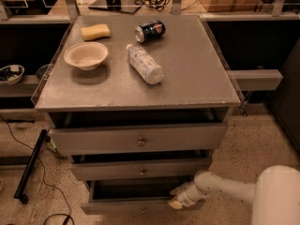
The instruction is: Open bottom drawer
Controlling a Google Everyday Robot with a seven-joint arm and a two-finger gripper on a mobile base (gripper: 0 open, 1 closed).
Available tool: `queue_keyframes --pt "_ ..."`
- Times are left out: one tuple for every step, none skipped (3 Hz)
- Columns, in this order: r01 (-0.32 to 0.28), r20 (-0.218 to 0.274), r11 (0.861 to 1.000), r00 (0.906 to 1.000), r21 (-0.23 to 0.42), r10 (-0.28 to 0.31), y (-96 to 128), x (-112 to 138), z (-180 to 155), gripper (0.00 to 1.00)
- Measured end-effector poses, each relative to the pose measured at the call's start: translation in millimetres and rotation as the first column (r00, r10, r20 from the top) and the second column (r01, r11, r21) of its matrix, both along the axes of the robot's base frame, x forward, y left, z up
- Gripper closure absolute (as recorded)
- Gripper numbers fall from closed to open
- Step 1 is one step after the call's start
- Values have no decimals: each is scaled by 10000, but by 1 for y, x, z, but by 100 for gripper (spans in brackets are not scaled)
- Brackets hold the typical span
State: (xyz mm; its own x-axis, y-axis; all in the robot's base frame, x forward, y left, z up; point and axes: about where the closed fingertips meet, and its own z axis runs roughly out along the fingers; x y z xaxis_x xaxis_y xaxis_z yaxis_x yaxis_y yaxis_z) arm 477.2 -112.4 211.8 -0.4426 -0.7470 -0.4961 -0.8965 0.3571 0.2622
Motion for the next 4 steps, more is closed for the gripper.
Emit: queue_keyframes --pt "0 1 10000 10000 0 0 -1 6 2 100" --pt "-1 2 10000 10000 0 1 -1 12 2 100" --pt "-1 2 10000 10000 0 1 -1 16 2 100" --pt "33 207 9997 9998 230 -38 -5 2 17 100"
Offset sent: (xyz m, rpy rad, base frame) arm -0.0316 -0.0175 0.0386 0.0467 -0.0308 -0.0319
